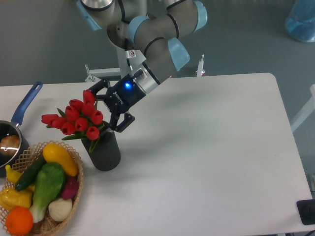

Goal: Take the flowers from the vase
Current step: 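Close the gripper around the tulip stems above the vase rim, then lift the gripped tulips up out of the black vase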

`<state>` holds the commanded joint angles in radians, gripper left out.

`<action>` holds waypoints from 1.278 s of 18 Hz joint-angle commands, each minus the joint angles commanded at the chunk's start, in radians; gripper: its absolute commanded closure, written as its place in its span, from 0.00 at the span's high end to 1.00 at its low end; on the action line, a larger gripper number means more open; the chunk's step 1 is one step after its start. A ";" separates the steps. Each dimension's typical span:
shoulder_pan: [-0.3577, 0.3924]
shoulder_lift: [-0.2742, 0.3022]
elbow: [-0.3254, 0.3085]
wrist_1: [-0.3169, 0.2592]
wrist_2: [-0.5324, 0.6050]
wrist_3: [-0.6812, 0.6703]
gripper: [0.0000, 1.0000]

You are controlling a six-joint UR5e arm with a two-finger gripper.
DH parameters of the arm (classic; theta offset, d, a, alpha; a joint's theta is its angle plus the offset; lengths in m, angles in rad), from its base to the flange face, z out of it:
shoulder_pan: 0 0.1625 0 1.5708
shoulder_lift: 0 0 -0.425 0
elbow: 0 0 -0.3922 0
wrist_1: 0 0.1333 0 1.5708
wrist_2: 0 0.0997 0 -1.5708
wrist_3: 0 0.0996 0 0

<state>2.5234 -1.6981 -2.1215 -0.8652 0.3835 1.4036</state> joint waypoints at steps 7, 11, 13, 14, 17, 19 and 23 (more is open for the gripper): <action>0.020 -0.014 0.000 0.002 -0.054 0.002 0.28; 0.029 -0.005 0.003 0.000 -0.066 -0.003 0.21; 0.034 0.001 0.003 -0.002 -0.077 -0.005 0.21; 0.034 0.003 0.005 -0.002 -0.098 -0.012 0.21; 0.034 0.023 0.014 -0.002 -0.123 -0.054 0.21; 0.037 0.044 0.015 -0.002 -0.138 -0.075 0.21; 0.054 0.075 0.031 -0.002 -0.204 -0.139 0.21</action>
<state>2.5770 -1.6230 -2.0909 -0.8667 0.1796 1.2641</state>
